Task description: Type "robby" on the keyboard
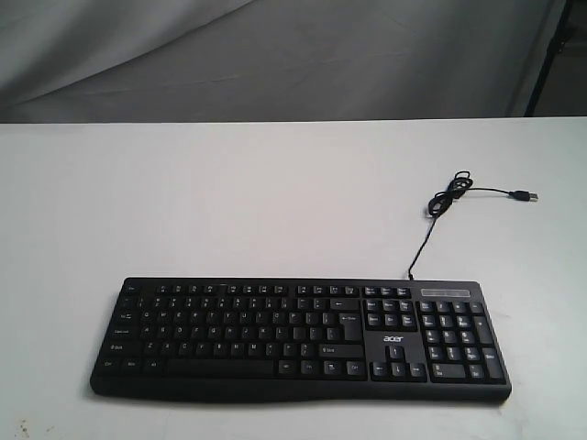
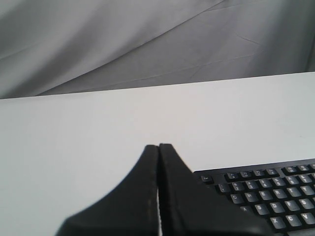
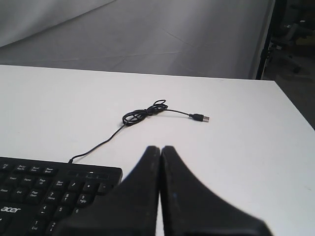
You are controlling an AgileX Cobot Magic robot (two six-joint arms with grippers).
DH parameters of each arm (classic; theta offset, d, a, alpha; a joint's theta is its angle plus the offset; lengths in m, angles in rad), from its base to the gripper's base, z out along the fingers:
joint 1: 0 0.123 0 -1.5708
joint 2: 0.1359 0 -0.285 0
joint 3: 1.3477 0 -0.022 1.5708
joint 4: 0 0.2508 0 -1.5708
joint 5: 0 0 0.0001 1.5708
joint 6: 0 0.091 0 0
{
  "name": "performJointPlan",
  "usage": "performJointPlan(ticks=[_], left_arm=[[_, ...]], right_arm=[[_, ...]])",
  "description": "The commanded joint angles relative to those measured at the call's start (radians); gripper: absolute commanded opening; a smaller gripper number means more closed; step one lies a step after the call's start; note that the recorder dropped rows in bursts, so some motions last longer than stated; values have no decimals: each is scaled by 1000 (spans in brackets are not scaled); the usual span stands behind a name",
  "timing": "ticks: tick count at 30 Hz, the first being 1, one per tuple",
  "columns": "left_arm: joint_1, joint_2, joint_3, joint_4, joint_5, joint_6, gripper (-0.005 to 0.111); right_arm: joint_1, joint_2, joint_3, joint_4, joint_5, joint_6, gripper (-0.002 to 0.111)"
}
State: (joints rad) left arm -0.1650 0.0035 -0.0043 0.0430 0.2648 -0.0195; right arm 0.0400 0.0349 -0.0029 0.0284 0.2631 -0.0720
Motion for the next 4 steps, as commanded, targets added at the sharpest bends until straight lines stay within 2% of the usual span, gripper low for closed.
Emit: performJointPlan(ticks=[1,4], left_arm=[[-6,-3,4,5,-7,-3,0],[-6,-3,4,5,-7,-3,0]], right_arm=[[-7,-7,3,-11,2,2,0],[-7,-7,3,-11,2,2,0]])
